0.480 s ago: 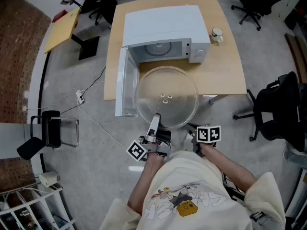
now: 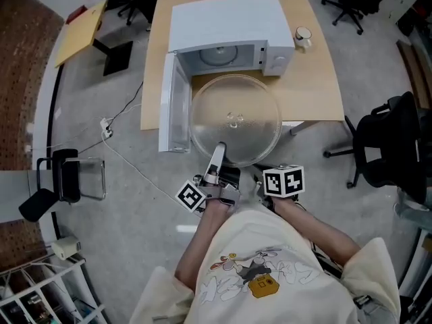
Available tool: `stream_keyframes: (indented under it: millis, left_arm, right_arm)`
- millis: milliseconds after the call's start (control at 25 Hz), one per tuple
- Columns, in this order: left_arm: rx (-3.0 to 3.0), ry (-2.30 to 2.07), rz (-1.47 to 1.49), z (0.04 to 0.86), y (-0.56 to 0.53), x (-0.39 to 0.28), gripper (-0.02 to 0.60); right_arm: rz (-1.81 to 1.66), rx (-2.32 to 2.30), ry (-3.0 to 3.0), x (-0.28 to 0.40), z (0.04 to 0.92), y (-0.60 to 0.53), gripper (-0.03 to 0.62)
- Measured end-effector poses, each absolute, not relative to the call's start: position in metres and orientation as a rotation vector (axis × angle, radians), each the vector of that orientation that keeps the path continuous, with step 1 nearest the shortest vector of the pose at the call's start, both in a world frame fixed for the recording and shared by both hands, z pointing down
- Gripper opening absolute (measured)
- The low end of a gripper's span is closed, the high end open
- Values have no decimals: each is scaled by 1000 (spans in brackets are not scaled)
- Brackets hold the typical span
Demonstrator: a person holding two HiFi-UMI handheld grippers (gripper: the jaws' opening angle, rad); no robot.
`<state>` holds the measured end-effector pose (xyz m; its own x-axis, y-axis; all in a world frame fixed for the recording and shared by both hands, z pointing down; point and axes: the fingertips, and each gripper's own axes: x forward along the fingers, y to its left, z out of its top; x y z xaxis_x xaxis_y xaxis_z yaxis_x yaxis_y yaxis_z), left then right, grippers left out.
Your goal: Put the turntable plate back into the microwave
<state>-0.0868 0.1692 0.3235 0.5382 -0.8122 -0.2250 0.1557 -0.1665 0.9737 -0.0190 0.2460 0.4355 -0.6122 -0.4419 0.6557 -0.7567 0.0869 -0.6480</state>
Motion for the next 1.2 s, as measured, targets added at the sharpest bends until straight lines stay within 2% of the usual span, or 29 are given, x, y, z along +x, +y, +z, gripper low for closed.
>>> stream_keyframes:
  millis: [280, 640, 1200]
  left_arm:
    - [1519, -568, -950, 320, 168, -90, 29]
    - [1482, -575, -944, 330, 171, -87, 29]
    - [1451, -689, -1007, 346, 155, -68, 29]
  right_arm:
    - [1620, 1358, -2109, -9, 421, 236, 8]
    - [1608, 1346, -2128, -11, 423, 240, 8]
    - [1628, 1266, -2166, 28, 440, 218, 8]
